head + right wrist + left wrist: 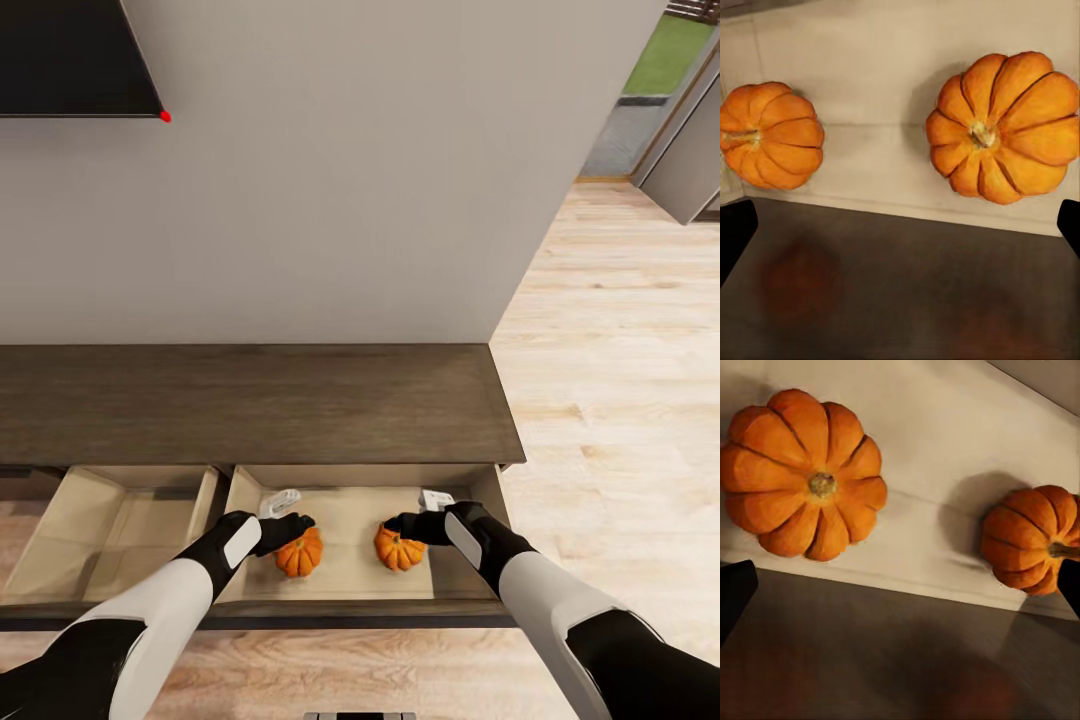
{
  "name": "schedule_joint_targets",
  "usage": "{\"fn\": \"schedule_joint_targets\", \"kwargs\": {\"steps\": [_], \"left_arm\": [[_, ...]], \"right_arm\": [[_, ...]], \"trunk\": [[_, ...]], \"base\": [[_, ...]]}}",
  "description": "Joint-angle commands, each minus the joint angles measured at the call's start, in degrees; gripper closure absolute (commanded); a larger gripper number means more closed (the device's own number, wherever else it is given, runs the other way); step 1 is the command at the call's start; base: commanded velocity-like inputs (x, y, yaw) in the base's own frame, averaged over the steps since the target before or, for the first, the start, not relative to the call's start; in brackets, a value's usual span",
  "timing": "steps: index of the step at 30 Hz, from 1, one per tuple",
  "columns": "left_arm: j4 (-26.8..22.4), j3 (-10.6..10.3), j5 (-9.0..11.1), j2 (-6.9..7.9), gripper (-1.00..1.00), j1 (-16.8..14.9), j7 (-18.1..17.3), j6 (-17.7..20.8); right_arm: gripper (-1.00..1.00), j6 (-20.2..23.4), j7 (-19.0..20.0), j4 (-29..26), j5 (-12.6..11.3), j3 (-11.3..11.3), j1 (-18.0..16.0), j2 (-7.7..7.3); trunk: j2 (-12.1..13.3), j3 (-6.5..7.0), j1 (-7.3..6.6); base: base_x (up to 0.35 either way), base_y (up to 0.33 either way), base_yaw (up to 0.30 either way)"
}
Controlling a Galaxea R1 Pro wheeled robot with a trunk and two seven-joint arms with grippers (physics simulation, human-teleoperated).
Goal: Place each of the two pumpkins and all three candles from the living room inside a cabinet in the living room (use any cabinet), then make sure every cabinet is closed, and position the cauldron so it is next to a table in the living room.
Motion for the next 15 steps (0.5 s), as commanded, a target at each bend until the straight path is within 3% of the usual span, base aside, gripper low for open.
{"fn": "schedule_joint_targets", "kwargs": {"steps": [1, 15], "left_arm": [[-0.03, -0.01, -0.01, 0.02, -1.00, 0.06, 0.03, -0.01], [-0.08, 0.17, 0.03, 0.29, -1.00, 0.35, -0.28, -0.10]], "right_arm": [[-1.00, -0.01, -0.02, -0.36, 0.06, 0.01, 0.08, 0.01], [-1.00, 0.35, -0.10, -1.04, 0.10, -0.05, 0.21, 0.08]], "trunk": [[0.00, 0.00, 0.00], [0.00, 0.00, 0.00]], "base": [[0.000, 0.000, 0.000], [0.000, 0.000, 0.000]]}}
